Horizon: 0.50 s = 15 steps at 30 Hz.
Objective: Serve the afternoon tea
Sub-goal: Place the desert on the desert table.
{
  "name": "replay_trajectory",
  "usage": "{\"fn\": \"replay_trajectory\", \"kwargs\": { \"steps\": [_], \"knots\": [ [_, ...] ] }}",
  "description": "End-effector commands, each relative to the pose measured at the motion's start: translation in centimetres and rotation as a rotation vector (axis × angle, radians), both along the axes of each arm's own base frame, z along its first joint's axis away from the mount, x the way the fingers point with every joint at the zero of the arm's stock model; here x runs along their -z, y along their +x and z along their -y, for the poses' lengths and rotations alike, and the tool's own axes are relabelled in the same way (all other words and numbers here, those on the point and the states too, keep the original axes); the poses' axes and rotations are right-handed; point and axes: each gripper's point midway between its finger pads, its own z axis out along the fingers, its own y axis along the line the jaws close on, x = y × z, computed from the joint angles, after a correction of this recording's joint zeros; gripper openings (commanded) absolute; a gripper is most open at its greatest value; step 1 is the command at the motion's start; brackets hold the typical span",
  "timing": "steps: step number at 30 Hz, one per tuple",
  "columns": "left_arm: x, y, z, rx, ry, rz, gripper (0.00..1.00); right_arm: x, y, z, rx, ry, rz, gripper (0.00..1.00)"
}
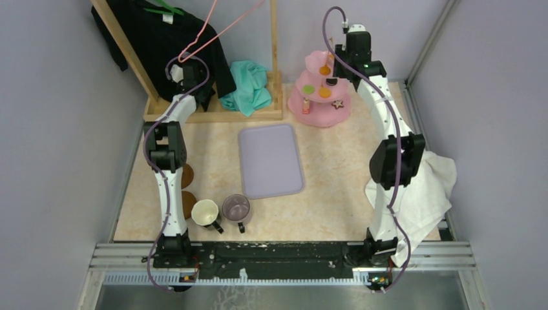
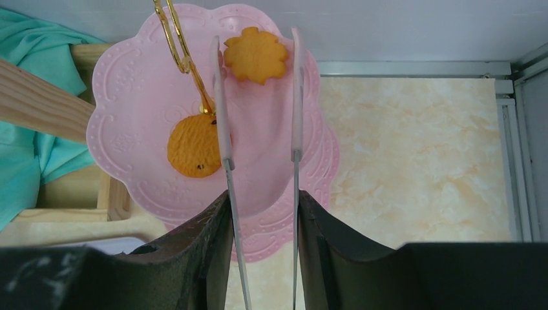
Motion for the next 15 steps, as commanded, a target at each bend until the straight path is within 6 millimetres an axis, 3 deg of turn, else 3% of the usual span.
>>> {"fn": "replay_trajectory", "kwargs": {
  "steps": [1, 15],
  "knots": [
    [-0.7, 0.5, 0.3, 0.012, 0.015, 0.019, 0.7, -7.2, -1.1, 1.1, 0.021, 0.007, 0.17, 0.39],
    [-1.0, 0.2, 0.5, 0.015, 0.016, 0.02, 0.7, -8.1, -2.6, 1.2, 0.013, 0.011, 0.187, 0.38]
  ]
}}
